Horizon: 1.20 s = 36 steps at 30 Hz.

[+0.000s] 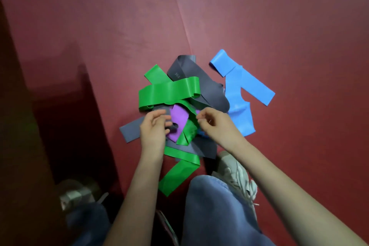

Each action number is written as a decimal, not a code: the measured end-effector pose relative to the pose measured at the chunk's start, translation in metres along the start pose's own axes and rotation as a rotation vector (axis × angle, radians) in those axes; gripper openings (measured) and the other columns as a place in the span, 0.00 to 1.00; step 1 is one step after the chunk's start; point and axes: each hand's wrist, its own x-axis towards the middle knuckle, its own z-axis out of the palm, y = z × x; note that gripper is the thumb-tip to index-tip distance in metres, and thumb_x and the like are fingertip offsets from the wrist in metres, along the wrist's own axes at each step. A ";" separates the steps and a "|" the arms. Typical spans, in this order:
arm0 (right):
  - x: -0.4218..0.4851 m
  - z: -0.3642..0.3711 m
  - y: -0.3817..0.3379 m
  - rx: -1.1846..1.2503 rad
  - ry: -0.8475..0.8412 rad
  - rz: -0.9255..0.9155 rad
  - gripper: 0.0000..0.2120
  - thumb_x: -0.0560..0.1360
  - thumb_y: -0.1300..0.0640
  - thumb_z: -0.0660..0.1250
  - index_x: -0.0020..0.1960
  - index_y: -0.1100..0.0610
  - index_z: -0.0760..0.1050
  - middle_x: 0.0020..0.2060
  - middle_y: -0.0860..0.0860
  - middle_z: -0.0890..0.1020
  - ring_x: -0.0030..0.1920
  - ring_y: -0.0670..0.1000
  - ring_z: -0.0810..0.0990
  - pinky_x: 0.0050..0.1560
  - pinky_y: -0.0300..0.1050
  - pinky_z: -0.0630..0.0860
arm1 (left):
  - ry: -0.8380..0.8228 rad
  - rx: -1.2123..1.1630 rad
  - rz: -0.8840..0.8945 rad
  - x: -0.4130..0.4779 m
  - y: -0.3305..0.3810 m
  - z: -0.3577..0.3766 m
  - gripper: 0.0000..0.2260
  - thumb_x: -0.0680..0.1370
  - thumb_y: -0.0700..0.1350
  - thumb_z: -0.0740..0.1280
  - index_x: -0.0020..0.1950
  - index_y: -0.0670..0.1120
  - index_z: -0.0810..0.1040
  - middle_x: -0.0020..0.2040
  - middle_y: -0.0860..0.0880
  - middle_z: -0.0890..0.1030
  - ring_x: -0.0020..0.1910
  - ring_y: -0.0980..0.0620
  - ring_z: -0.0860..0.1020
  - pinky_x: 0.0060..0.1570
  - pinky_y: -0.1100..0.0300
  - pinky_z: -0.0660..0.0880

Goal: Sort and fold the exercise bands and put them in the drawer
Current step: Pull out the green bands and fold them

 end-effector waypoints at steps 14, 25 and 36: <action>0.007 0.133 0.017 -0.828 -0.251 -0.406 0.32 0.39 0.32 0.74 0.31 0.56 0.79 0.17 0.49 0.74 0.15 0.44 0.71 0.18 0.35 0.52 | 0.127 -0.295 -0.060 0.014 -0.032 -0.031 0.11 0.79 0.39 0.55 0.41 0.49 0.73 0.27 0.54 0.79 0.25 0.60 0.76 0.28 0.69 0.72; 0.013 0.135 0.008 -0.942 -0.006 -0.534 0.12 0.59 0.61 0.51 0.22 0.55 0.71 0.13 0.49 0.69 0.13 0.44 0.67 0.22 0.34 0.47 | 0.330 -0.236 -0.038 0.023 -0.044 -0.049 0.12 0.77 0.37 0.58 0.39 0.51 0.74 0.30 0.55 0.80 0.31 0.62 0.77 0.38 0.69 0.70; 0.012 0.083 -0.027 0.623 -0.099 -0.200 0.07 0.65 0.57 0.60 0.30 0.57 0.66 0.26 0.41 0.68 0.29 0.40 0.66 0.32 0.31 0.64 | 0.028 -0.265 -0.047 0.018 -0.040 -0.040 0.08 0.77 0.43 0.58 0.45 0.47 0.77 0.40 0.53 0.82 0.43 0.56 0.79 0.44 0.68 0.74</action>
